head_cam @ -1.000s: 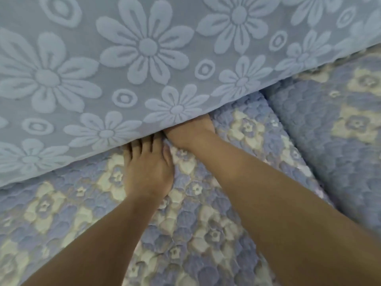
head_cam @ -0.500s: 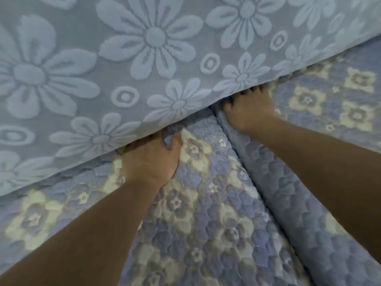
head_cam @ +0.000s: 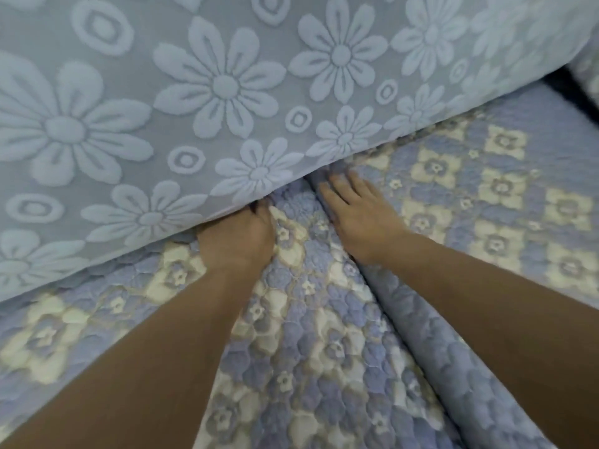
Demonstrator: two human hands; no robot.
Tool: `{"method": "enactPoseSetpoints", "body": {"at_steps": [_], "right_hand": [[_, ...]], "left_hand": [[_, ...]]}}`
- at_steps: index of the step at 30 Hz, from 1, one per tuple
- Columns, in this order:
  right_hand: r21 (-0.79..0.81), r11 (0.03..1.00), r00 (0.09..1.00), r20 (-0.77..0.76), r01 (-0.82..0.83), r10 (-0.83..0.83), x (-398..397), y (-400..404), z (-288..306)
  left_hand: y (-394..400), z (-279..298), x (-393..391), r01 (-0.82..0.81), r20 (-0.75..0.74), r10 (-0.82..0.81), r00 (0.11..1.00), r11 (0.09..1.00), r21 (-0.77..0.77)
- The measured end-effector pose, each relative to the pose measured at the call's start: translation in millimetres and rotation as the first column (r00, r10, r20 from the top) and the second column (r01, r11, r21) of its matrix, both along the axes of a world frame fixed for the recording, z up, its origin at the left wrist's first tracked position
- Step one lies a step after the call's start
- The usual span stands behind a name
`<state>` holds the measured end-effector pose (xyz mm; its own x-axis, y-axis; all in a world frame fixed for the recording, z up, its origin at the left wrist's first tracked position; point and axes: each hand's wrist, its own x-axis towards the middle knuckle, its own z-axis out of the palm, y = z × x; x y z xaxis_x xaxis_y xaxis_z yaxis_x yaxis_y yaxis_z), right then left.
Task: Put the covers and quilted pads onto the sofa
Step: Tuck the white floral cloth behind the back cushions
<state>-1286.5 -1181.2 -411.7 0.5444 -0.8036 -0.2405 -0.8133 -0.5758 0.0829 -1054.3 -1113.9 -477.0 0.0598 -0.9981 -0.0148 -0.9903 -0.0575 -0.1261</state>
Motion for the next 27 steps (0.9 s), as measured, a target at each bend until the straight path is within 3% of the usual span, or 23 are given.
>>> {"method": "enactPoseSetpoints", "body": {"at_steps": [2,5,11,15,17,19,21,22,25,27], "right_hand": [[-0.027,0.999,0.999,0.023,-0.030,0.030,16.7,-14.6,-2.8],[-0.054,0.999,0.998,0.065,0.005,-0.001,54.6,-35.1,-18.0],[-0.038,0.988,0.976,0.167,0.147,-0.138,84.6,-82.6,-45.4],[-0.140,0.990,0.970,0.233,-0.032,0.065,58.9,-59.3,-32.9],[-0.156,0.983,0.987,0.113,-0.098,0.116,18.7,-46.9,-26.2],[-0.095,0.989,0.989,0.104,0.112,-0.102,-33.8,-28.9,-17.3],[-0.093,0.876,0.877,0.152,0.472,-0.457,-77.9,-14.3,-9.4],[-0.084,0.822,0.824,0.133,0.563,-0.550,-87.9,-11.8,-9.8],[-0.056,0.809,0.811,0.073,0.585,-0.581,-88.5,-14.6,-14.5],[-0.031,0.806,0.806,0.067,0.590,-0.588,-88.1,-17.6,-14.3]], "left_hand": [[2.9,30.7,-19.9,-0.117,-0.164,0.105,0.981,0.991,-0.061],[12.8,30.6,-23.5,-0.066,-0.220,0.019,0.975,0.976,-0.209],[4.0,16.9,-22.6,-0.050,-0.270,0.006,0.963,0.986,-0.156],[-1.0,20.0,-19.0,-0.036,-0.282,0.025,0.959,0.999,-0.034],[-2.0,20.7,-17.8,-0.047,-0.281,0.041,0.959,0.999,-0.016],[-3.7,23.6,-18.6,-0.037,-0.272,0.035,0.962,0.999,-0.003],[-6.0,26.8,-20.7,0.017,-0.236,-0.017,0.972,1.000,0.000],[-7.2,28.5,-21.3,0.056,-0.204,-0.055,0.978,0.998,-0.004],[-13.4,34.7,-26.5,0.152,-0.154,-0.151,0.976,0.988,-0.008],[-25.1,43.0,-41.9,0.299,-0.180,-0.285,0.942,0.953,0.055]]}}
